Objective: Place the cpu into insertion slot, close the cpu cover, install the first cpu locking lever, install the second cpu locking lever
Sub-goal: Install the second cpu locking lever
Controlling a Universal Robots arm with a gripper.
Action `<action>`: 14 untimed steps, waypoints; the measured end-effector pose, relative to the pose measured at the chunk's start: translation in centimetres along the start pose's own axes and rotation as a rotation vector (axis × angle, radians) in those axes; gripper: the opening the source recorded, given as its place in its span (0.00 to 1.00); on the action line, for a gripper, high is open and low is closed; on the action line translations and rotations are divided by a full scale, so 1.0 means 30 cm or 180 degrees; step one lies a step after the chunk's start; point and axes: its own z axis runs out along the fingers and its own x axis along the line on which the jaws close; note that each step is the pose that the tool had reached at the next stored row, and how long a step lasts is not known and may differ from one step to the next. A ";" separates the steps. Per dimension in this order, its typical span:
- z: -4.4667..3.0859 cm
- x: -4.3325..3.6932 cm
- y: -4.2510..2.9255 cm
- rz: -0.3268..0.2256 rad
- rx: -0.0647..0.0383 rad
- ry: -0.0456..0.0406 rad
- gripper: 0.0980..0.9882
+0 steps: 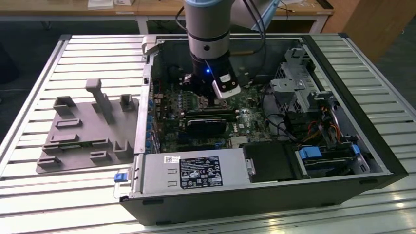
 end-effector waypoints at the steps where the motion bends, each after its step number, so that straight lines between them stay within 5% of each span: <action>1: 0.001 0.000 -0.003 0.0003 -0.0010 0.0003 0.01; 11: 0.023 0.009 -0.031 0.0017 -0.0080 0.0018 0.01; 14: 0.026 0.012 -0.037 0.0025 -0.0150 0.0033 0.01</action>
